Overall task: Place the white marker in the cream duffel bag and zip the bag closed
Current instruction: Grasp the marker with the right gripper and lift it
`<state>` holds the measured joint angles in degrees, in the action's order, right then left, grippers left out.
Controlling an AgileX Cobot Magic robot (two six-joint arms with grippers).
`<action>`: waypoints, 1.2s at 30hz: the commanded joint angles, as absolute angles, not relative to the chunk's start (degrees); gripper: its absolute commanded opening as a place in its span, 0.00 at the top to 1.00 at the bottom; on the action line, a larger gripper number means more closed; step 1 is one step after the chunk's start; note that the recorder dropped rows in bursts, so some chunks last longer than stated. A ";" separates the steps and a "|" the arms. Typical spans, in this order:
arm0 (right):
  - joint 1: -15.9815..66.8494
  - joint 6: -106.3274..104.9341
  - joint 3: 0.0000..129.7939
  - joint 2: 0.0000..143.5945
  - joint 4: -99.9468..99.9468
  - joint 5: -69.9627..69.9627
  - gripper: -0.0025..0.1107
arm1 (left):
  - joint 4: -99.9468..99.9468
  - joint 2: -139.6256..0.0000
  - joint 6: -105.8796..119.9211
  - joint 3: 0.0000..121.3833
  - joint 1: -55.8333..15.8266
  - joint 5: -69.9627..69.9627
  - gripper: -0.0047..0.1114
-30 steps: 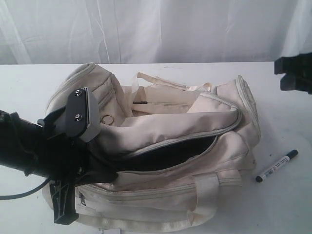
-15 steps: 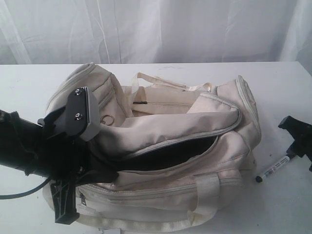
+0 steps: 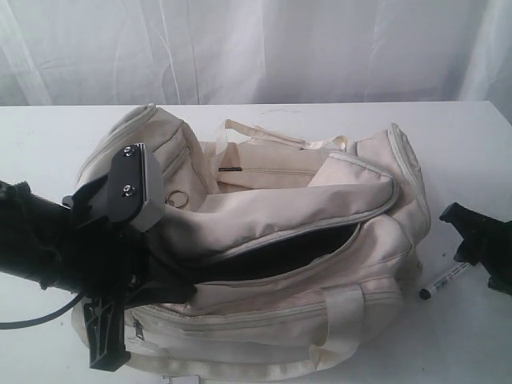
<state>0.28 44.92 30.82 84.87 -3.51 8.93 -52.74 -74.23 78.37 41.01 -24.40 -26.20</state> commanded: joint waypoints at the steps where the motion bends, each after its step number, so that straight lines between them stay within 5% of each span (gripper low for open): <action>1: 0.00 45.26 31.09 87.79 -4.05 5.17 0.55 | -54.59 -74.26 78.13 40.52 -24.75 -28.20 0.96; 23: 0.00 44.91 38.76 98.23 -4.15 10.75 0.55 | -56.14 -74.26 78.58 40.52 -24.75 -26.56 0.96; 36: 0.00 35.89 38.65 97.74 -5.19 15.30 0.98 | -56.38 -74.26 78.84 40.52 -24.75 -26.56 0.96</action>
<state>0.28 38.19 39.51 98.65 -4.90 11.14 -54.42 -74.36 78.60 41.01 -24.40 -25.81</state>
